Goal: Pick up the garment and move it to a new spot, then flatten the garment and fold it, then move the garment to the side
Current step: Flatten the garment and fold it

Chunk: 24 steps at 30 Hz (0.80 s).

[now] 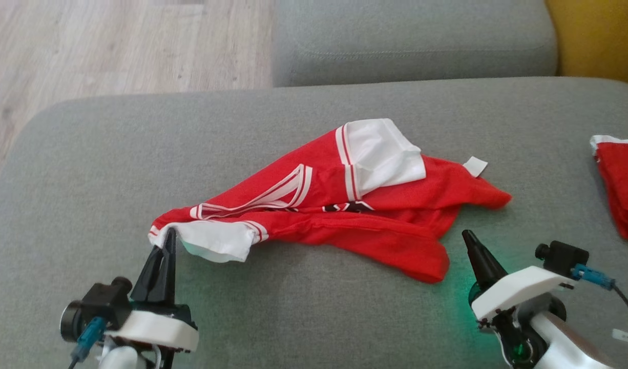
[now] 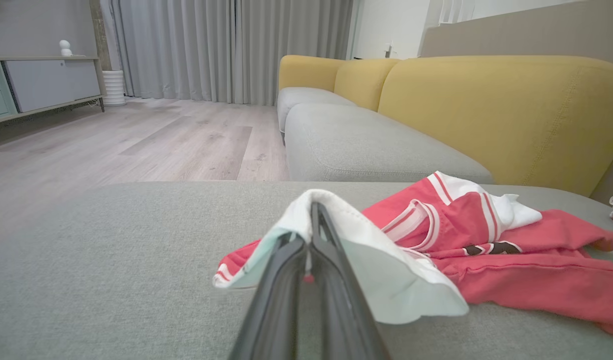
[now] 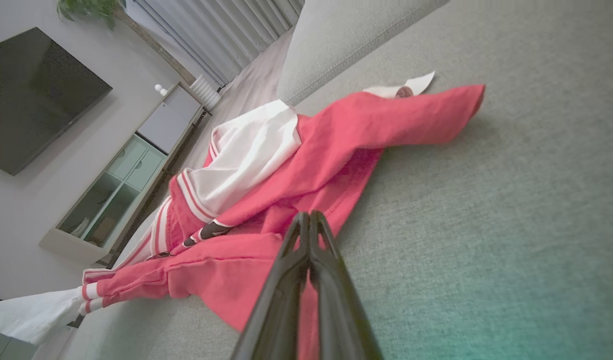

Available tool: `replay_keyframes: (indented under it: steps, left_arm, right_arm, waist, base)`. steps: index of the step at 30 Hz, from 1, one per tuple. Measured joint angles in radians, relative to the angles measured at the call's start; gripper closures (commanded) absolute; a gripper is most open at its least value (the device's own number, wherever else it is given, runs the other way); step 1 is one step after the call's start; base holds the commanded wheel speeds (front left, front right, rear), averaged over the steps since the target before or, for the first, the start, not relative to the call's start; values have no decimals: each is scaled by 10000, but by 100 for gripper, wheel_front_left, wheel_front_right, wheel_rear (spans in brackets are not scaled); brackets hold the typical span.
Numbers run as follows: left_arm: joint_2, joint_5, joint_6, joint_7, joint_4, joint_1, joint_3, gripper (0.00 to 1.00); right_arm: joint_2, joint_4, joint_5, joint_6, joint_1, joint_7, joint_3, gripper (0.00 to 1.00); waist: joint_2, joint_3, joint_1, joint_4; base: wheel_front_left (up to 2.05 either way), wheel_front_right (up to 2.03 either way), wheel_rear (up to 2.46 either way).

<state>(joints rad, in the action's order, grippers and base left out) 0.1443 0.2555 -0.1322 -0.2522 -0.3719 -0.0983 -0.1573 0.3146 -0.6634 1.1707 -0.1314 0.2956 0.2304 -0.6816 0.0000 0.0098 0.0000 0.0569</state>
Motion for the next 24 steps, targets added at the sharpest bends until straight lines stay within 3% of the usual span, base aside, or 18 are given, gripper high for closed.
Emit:
replay_keyframes:
  steps: [3,4,5,20,22,24]
  left_arm:
    - [2,-2,8,0,56,28,77,100]
    - [2,-15,48,0,92,32,121,100]
    - [2,-38,104,0,127,32,169,100]
    - [23,-104,265,0,92,31,295,100]
    - [27,-104,265,0,71,31,293,100]
    - [36,-104,265,0,63,31,293,100]
  right_arm:
    - [161,196,111,0,-9,0,-79,100]
    - [190,178,205,0,-12,-6,-102,72]
    - [203,128,320,0,-13,-40,-113,0]
    - [-439,-1714,-105,0,703,-426,-1151,0]
    - [-499,-1931,-105,0,783,-414,-1218,16]
    - [-523,-2094,-105,0,825,-399,-1254,13]
  waist:
    - [0,-115,-1,-101]
    - [0,-134,0,-128]
    - [0,-146,0,-145]
    - [0,70,0,386]
    - [0,67,0,464]
    - [0,50,0,519]
  base:
    - [0,0,0]
    - [0,0,0]
    - [0,0,0]
    - [0,0,0]
    - [0,0,0]
    - [0,0,0]
